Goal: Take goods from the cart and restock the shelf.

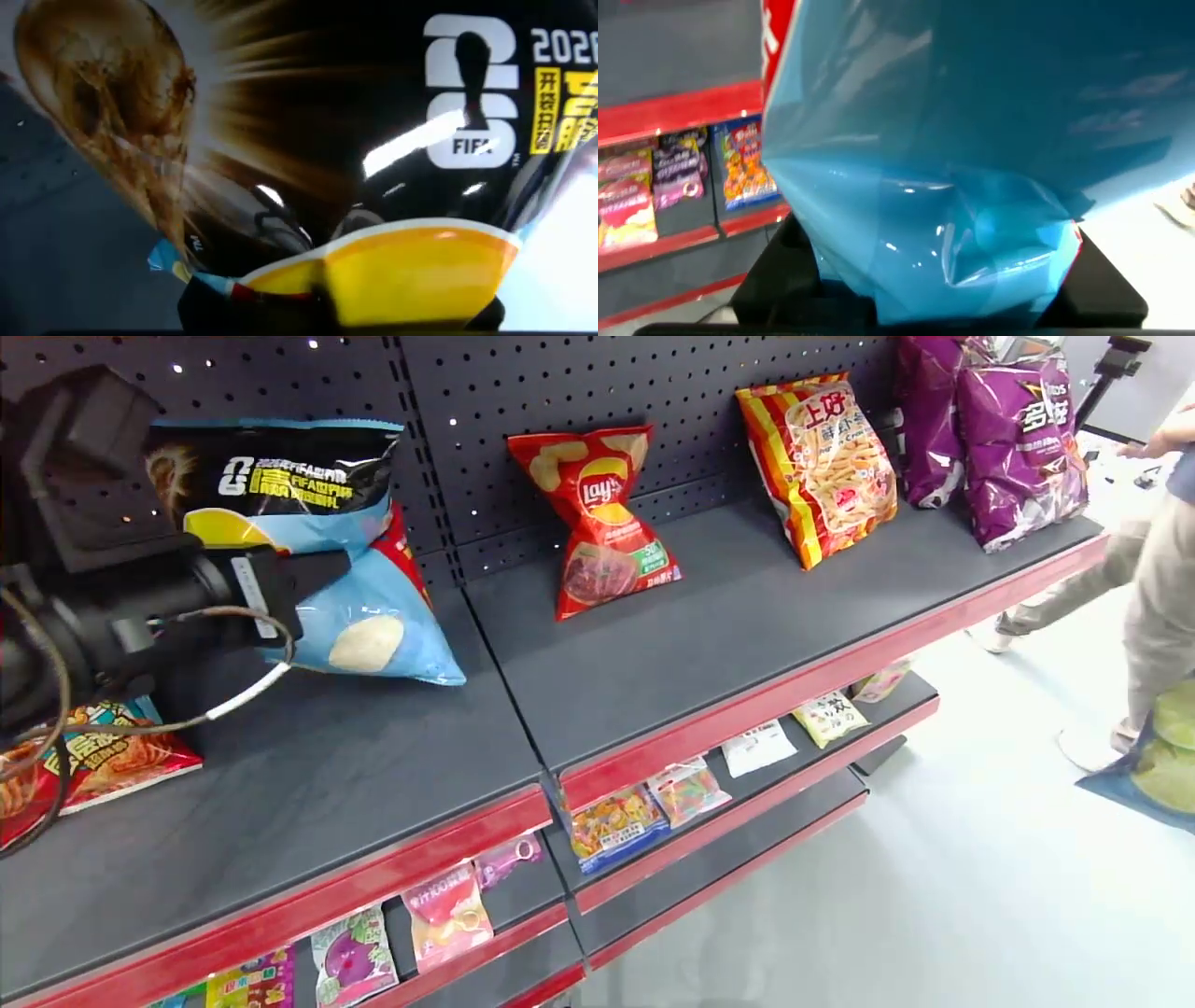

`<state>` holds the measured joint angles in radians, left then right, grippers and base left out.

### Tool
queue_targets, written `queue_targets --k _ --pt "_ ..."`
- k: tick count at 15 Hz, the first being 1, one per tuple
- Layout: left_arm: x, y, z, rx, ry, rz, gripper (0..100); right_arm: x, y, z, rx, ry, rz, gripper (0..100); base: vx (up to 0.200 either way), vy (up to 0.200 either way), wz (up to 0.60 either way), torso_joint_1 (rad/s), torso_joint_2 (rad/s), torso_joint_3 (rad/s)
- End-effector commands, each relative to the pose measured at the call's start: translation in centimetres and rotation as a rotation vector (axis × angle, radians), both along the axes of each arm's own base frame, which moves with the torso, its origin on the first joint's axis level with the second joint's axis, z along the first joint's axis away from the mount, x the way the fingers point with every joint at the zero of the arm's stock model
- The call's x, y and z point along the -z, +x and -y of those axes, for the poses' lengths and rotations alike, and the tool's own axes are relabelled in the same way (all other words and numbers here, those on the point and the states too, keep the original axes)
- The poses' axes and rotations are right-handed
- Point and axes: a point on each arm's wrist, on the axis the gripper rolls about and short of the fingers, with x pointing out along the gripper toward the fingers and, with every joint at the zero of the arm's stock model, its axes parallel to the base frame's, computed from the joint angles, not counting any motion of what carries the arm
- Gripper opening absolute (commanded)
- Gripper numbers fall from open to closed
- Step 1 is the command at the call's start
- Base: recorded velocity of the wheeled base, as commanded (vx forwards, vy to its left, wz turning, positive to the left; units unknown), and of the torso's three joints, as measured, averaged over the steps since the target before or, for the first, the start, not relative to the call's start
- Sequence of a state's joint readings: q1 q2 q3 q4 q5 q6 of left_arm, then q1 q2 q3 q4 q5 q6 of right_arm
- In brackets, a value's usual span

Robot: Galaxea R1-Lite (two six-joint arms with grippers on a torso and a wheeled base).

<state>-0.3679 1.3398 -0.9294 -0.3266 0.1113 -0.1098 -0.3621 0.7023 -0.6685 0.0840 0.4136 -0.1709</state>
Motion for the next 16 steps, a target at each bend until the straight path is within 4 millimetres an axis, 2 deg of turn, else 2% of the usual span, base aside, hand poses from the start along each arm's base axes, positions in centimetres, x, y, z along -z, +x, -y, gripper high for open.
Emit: queue_targets --k 1,3,4,7,10,16 --pt "1.3 4.3 1.2 -0.115 -0.031 -0.088 0 0.3 0.8 0.3 -0.001 0.012 -0.035 0 0.0 0.0 0.0 0.0 0.0 0.0" --pt "1.3 7.2 1.0 -0.217 -0.046 -0.126 0 0.5 0.8 0.3 -0.001 0.015 -0.042 0 0.0 0.0 0.0 0.0 0.0 0.0" --pt "1.2 7.9 0.7 -0.254 -0.048 -0.152 0 0.7 0.8 0.3 -0.001 0.016 -0.047 0 0.0 0.0 0.0 0.0 0.0 0.0" --pt "0.7 8.7 0.5 -0.286 -0.084 -0.214 0 0.9 0.7 0.3 -0.001 0.016 -0.05 0 0.0 0.0 0.0 0.0 0.0 0.0" --pt "0.6 10.5 0.7 -0.351 -0.137 -0.219 0 1.4 0.6 0.2 0.009 0.016 -0.058 0 0.0 0.0 0.0 0.0 0.0 0.0" --pt "0.9 10.4 1.2 -0.377 -0.189 -0.271 0 1.4 0.6 0.2 0.009 0.017 -0.063 0 0.0 0.0 0.0 0.0 0.0 0.0"
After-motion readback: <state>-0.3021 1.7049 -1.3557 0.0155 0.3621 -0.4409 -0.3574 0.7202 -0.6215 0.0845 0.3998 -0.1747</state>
